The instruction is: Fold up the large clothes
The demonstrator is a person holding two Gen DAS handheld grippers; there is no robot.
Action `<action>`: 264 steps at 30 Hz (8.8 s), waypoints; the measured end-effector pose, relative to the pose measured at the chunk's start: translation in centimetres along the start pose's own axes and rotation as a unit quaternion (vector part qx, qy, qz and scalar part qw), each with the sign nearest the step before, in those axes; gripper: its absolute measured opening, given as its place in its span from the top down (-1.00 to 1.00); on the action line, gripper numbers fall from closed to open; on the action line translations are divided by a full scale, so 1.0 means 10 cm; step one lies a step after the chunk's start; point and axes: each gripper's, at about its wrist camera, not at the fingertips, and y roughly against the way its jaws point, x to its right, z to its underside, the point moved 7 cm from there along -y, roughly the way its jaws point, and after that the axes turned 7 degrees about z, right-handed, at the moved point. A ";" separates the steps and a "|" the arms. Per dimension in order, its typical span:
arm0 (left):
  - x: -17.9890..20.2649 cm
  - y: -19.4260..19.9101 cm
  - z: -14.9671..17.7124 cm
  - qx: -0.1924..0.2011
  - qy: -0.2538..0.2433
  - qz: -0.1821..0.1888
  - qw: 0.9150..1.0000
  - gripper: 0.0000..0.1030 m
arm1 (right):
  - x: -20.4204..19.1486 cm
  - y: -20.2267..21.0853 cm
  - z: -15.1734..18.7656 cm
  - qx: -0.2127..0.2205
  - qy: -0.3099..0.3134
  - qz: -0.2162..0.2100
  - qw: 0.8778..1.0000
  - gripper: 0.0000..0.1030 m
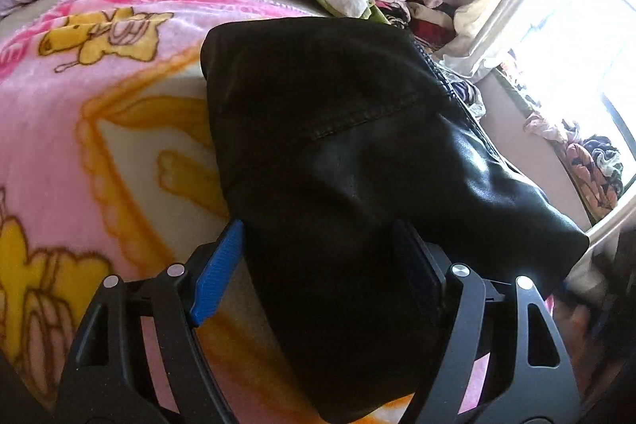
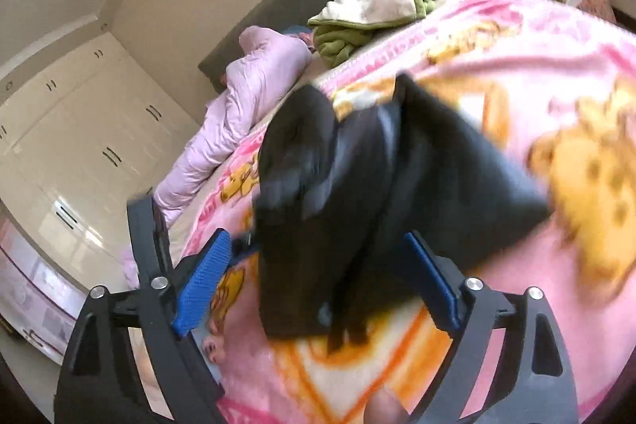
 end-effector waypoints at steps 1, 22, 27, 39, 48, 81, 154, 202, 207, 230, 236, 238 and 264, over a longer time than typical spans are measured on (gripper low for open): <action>0.00 0.01 0.00 0.000 -0.001 0.000 1.000 -0.31 | 0.00 0.01 -0.14 -0.011 0.006 0.001 1.000 -0.71; 0.27 0.46 -0.22 0.050 -0.008 0.060 0.997 -0.47 | -1.03 -0.35 -0.79 -0.013 0.312 0.080 0.947 0.64; 0.26 0.21 -0.15 0.014 0.010 0.069 0.997 -0.50 | -0.12 -0.46 -1.04 -0.027 0.229 0.092 0.969 0.64; 0.37 -0.41 0.12 -0.060 0.051 0.124 0.989 -0.83 | 1.09 -0.78 -0.67 -0.072 0.104 0.128 0.984 -0.06; 0.37 -0.68 0.10 -0.085 0.081 0.149 0.982 -0.83 | 1.44 -1.15 -0.49 -0.168 -0.048 0.015 0.985 -0.02; 0.14 -0.07 -0.05 -0.053 -0.046 0.006 0.997 -0.70 | -0.08 -0.80 -0.85 0.013 0.186 0.157 0.970 -0.49; 0.60 0.95 0.60 0.023 -0.159 -0.088 0.983 -0.82 | -0.10 0.50 0.67 0.069 0.171 0.190 0.964 -0.90; 0.30 1.17 1.11 0.046 -0.123 -0.098 0.987 -0.82 | -0.19 0.70 1.33 0.089 0.166 0.234 0.954 -0.91; 0.29 1.19 1.11 0.048 -0.122 -0.101 0.986 -0.82 | -0.20 0.69 1.33 0.088 0.165 0.234 0.954 -0.91; 0.24 1.23 1.09 0.051 -0.121 -0.109 0.985 -0.82 | -0.23 0.70 1.31 0.092 0.169 0.234 0.953 -0.91; 0.24 1.23 1.09 0.051 -0.121 -0.108 0.985 -0.82 | -0.24 0.71 1.31 0.092 0.170 0.234 0.953 -0.91; 0.24 1.23 1.09 0.051 -0.121 -0.109 0.985 -0.82 | -0.24 0.71 1.31 0.092 0.170 0.234 0.953 -0.91; 0.23 1.24 1.09 0.051 -0.121 -0.109 0.985 -0.82 | -0.25 0.71 1.32 0.089 0.172 0.233 0.953 -0.91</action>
